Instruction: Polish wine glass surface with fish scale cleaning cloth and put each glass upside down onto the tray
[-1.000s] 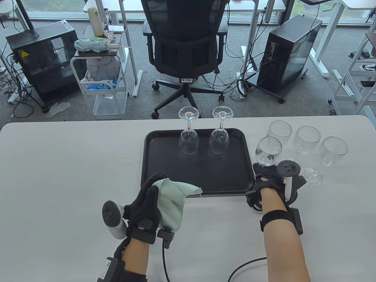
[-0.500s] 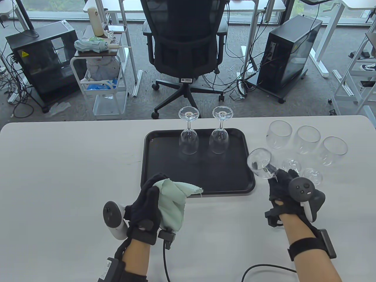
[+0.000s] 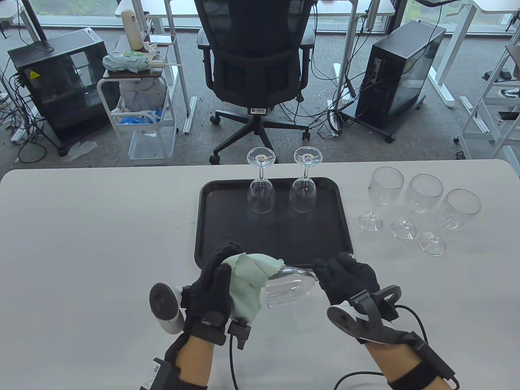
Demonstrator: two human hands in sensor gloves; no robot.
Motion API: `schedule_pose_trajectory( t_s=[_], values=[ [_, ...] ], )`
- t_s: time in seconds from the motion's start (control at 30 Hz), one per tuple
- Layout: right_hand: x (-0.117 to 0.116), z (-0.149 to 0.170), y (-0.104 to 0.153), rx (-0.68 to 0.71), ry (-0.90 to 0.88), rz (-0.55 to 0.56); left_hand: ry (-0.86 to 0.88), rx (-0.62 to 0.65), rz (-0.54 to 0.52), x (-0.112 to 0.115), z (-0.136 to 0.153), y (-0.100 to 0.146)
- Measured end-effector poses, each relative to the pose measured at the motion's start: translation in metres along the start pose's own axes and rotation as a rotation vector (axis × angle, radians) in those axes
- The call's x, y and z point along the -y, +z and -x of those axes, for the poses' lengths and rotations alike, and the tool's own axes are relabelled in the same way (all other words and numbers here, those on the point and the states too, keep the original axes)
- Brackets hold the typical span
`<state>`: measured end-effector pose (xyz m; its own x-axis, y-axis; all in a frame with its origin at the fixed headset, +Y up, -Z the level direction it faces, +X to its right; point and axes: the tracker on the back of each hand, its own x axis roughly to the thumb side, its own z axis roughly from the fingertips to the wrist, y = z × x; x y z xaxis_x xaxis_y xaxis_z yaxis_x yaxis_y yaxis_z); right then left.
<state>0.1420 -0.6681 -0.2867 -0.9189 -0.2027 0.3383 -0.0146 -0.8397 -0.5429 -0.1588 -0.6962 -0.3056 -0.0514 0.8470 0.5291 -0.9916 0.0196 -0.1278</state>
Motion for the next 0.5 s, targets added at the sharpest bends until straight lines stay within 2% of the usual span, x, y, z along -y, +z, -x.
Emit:
schedule_pose_trajectory(
  t_s=[0.2, 0.33, 0.43, 0.5],
  values=[
    [0.016, -0.030, -0.017, -0.047, -0.028, 0.077, -0.021, -0.013, 0.071, 0.008, 0.002, -0.001],
    [0.023, -0.046, -0.012, -0.069, -0.041, 0.125, -0.043, -0.048, 0.099, 0.013, 0.011, 0.001],
    [0.019, -0.045, -0.005, -0.064, -0.069, 0.178, -0.064, -0.075, 0.090, 0.013, 0.017, 0.002],
    [0.015, -0.039, -0.001, -0.008, -0.148, 0.189, -0.101, -0.081, 0.009, 0.013, 0.019, 0.005]
  ],
)
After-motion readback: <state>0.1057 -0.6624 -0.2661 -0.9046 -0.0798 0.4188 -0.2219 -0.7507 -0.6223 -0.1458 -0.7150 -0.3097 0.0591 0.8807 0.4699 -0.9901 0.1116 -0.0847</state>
